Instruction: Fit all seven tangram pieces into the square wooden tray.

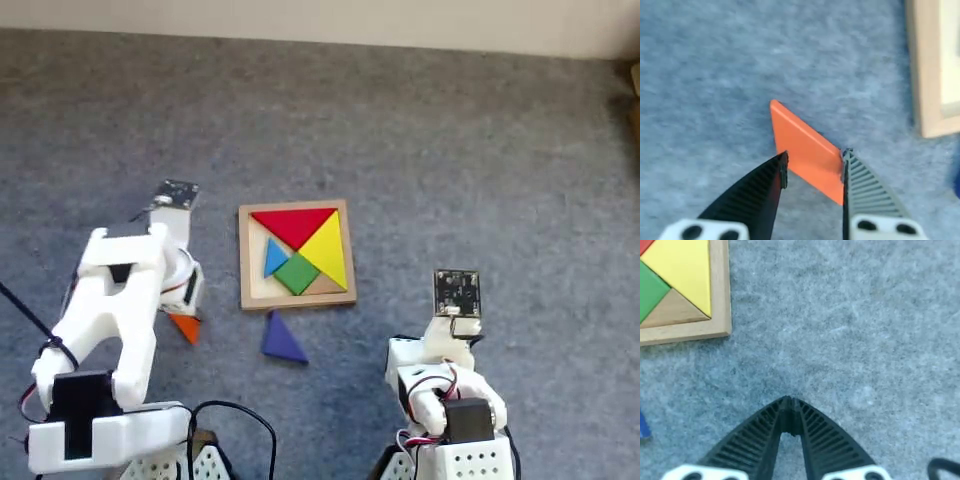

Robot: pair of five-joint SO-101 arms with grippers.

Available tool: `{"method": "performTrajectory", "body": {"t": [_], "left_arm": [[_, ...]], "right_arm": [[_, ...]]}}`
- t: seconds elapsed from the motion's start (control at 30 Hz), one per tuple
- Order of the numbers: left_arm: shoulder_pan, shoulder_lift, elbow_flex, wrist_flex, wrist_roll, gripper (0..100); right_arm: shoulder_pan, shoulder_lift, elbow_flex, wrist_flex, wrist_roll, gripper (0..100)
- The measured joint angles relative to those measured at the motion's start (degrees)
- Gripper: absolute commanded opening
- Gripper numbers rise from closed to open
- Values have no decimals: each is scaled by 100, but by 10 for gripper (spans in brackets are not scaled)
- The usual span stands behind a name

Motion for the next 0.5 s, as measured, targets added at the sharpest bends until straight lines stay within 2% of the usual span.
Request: {"method": "performTrajectory", "body": {"t": [0.37, 0.5], "left_arm": [[-176, 9, -220, 0, -88, 186], [-299, 9, -220, 0, -352, 186]], "right_arm": [[0, 0, 0, 0, 0, 6], [0, 0, 0, 0, 0, 6]]}}
